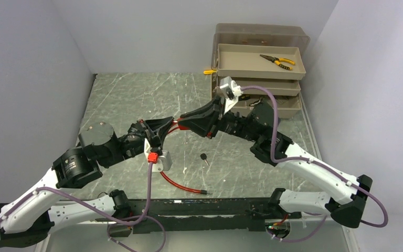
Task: Unlock with the key
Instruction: Unlock the lock, then place the lock at the center of the board.
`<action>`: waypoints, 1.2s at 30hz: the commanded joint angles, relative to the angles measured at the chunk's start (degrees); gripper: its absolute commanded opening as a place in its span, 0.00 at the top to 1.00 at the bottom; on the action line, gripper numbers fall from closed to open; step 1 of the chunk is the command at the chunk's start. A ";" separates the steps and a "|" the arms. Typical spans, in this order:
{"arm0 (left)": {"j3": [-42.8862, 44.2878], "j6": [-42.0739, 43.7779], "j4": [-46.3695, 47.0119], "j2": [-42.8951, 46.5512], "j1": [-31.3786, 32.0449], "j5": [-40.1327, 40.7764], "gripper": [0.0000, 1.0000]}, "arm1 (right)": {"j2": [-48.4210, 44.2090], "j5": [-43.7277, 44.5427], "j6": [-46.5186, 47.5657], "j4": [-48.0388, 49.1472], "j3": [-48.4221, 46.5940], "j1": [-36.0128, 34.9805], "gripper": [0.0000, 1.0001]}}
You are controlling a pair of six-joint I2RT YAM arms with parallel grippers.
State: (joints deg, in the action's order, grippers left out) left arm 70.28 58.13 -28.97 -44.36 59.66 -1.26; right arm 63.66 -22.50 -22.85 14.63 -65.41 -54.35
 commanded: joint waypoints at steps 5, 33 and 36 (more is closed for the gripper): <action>-1.11 -7.88 -1.20 2.53 -4.72 -1.62 1.00 | -10.94 9.40 5.09 2.72 2.92 -0.54 1.00; 27.43 -35.95 -25.01 -16.65 -37.90 -9.99 0.01 | 1.07 14.32 10.93 -14.30 8.36 2.04 1.00; 27.81 -35.51 -28.75 -19.79 -44.97 -13.94 0.01 | 2.53 13.13 10.51 -12.03 9.55 3.72 1.00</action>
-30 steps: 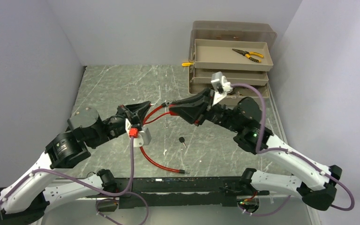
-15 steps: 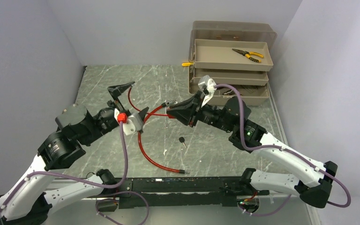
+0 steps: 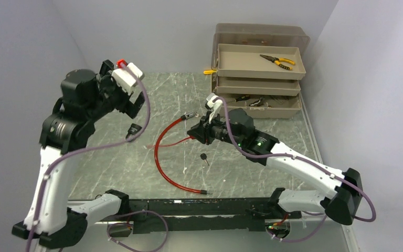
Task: Unlock with the key
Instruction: Place the lock at the center of the board.
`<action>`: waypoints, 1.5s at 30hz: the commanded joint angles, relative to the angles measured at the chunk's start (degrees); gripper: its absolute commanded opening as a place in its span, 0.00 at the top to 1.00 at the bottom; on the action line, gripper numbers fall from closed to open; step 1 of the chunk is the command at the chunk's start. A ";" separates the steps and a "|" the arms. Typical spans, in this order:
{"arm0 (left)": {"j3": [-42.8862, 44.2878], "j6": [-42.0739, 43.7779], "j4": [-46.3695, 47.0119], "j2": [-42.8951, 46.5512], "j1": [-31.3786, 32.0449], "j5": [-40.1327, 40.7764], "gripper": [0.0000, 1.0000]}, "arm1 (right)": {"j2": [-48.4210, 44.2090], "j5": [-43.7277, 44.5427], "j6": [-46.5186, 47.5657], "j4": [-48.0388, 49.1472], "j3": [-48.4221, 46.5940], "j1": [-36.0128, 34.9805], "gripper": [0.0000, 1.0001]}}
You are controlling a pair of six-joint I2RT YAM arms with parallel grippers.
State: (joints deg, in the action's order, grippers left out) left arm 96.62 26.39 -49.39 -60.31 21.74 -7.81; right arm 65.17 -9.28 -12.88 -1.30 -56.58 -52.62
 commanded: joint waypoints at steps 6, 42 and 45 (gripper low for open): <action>-0.96 -0.50 -14.98 -9.98 -16.97 -11.95 0.01 | 3.94 -1.64 -0.74 8.24 0.16 5.63 1.00; -35.55 4.42 0.97 -9.05 -21.56 -11.56 0.01 | 38.51 0.24 -16.39 32.32 1.23 16.21 0.93; -35.45 4.79 -0.17 -9.38 -21.56 -11.88 0.01 | 38.89 1.11 -16.81 28.45 2.58 15.72 0.77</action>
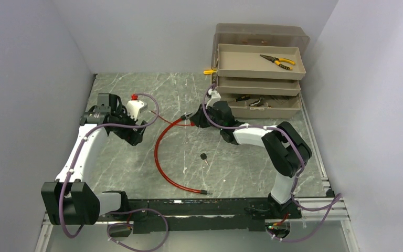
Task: Unlock with the key
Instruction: Place the lock at the center of the board.
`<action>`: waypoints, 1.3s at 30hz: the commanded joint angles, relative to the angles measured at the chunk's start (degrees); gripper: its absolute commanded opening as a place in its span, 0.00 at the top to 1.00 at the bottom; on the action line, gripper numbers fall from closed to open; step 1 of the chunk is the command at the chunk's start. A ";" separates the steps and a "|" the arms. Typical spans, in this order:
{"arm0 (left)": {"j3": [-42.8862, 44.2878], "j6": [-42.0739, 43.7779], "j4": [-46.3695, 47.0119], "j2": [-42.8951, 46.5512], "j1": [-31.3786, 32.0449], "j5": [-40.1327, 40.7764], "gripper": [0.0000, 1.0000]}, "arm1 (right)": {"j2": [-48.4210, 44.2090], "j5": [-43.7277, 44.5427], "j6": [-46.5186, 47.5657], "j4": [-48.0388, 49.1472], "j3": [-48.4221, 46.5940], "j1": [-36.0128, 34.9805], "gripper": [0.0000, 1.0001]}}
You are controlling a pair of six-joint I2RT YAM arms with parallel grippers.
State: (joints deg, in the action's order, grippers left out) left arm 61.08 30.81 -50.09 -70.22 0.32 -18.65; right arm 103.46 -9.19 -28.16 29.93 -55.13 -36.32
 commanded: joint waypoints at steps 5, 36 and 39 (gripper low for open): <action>-0.01 0.83 -0.74 0.73 -0.14 -1.87 0.01 | 2.19 1.61 0.43 -9.53 -0.74 -0.58 0.64; 3.65 2.43 -7.54 6.01 -0.14 -3.14 0.01 | -12.14 24.29 6.01 -41.88 3.10 -19.55 0.27; 3.56 2.21 -7.48 6.61 -0.14 -3.13 0.01 | -11.38 24.80 5.74 -43.13 3.03 -19.97 0.29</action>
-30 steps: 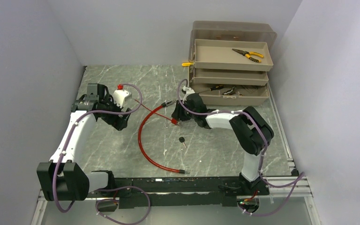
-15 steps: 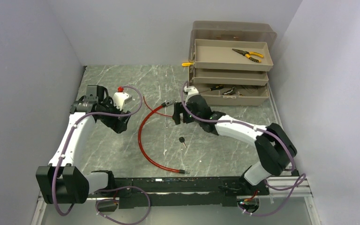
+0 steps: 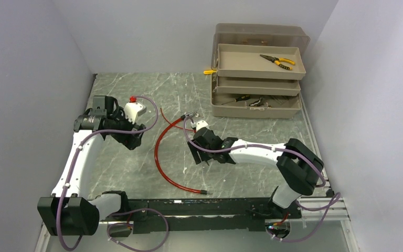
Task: Unlock with the key
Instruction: Place the lock at the center of the board.
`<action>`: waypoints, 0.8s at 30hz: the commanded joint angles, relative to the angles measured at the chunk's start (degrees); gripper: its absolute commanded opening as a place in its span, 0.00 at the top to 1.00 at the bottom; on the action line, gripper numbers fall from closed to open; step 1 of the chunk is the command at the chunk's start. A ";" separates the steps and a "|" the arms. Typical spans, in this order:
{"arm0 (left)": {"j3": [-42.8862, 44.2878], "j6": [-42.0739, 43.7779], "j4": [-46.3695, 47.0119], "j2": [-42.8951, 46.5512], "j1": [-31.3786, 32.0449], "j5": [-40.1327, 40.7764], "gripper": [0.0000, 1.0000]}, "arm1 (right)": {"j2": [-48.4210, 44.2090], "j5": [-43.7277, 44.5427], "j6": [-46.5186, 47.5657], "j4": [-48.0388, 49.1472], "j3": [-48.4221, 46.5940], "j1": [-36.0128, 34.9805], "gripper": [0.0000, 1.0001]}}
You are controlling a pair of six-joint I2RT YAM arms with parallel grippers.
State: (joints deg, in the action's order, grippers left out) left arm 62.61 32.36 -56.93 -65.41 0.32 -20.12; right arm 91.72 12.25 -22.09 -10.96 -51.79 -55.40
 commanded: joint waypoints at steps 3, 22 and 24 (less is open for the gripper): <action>2.29 0.37 -0.73 2.24 -0.14 -1.56 0.01 | 1.55 2.75 -0.81 -2.72 -0.58 -1.01 0.32; 3.55 -1.40 0.58 5.87 -0.14 -0.28 0.01 | 6.62 0.97 -1.05 -1.97 -1.77 -1.15 0.52; 3.61 -1.73 0.93 6.35 -0.14 -0.35 0.01 | 6.92 0.89 -0.96 -1.95 -1.97 -1.17 0.54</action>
State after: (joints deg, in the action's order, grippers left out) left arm 64.66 31.83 -57.71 -60.77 0.30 -20.03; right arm 97.10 13.02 -23.05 -13.04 -52.51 -56.47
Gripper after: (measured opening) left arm 0.994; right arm 0.475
